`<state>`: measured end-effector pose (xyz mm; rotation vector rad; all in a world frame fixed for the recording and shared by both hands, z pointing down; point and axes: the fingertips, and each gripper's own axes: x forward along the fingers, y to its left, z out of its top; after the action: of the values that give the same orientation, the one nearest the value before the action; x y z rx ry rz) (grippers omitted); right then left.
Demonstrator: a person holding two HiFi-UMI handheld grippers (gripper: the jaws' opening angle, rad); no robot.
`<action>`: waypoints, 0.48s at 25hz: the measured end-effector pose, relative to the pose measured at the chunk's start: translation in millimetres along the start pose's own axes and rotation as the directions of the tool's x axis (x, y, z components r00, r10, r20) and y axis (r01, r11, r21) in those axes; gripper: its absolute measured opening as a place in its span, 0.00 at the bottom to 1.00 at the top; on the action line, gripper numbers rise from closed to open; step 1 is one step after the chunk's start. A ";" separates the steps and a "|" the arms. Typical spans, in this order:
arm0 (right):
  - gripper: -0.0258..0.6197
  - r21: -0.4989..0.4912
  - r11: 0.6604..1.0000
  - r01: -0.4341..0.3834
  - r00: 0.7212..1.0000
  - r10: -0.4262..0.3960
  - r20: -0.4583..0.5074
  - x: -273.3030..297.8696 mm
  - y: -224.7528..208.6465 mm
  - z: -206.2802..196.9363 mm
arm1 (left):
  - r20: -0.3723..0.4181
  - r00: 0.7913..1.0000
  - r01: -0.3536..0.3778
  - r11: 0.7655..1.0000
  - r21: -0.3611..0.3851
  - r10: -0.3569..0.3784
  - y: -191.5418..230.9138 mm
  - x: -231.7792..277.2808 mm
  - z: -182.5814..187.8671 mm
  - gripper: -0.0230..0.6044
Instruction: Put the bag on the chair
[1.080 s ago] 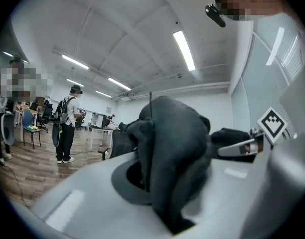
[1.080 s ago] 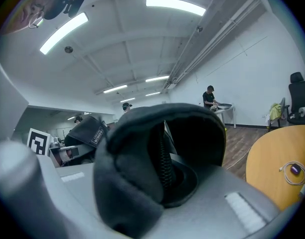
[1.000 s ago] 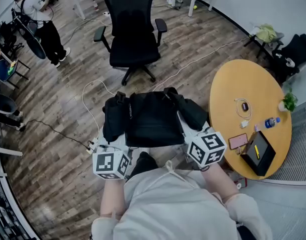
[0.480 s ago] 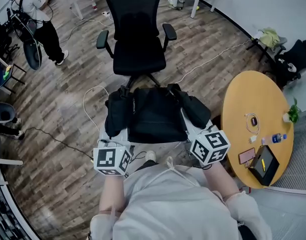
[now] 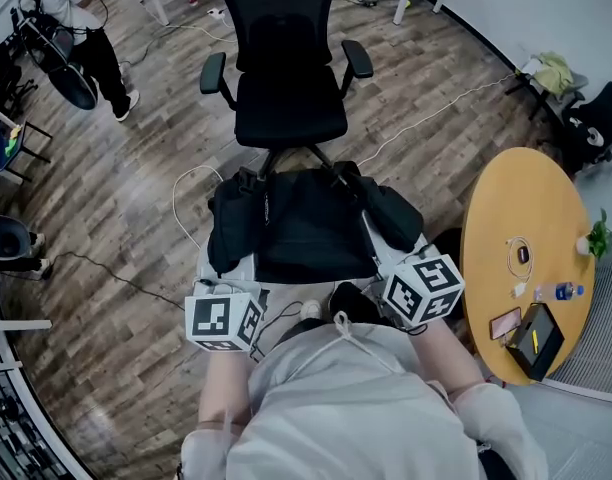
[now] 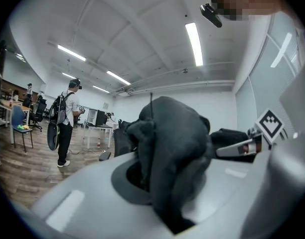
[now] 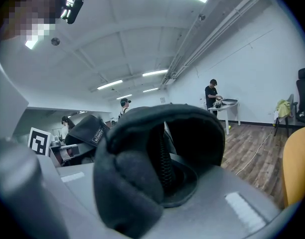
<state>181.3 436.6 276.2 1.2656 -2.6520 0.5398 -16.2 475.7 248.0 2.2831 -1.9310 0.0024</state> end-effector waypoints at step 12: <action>0.08 0.016 0.997 -0.077 0.997 0.077 -0.025 103.4 -51.3 30.1 | -0.022 0.997 -0.078 0.997 0.004 0.078 37.7 96.6 4.5 0.08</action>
<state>156.3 321.0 291.3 1.1564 -2.6901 0.5845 -37.1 374.4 257.4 2.1983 -2.0086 0.0397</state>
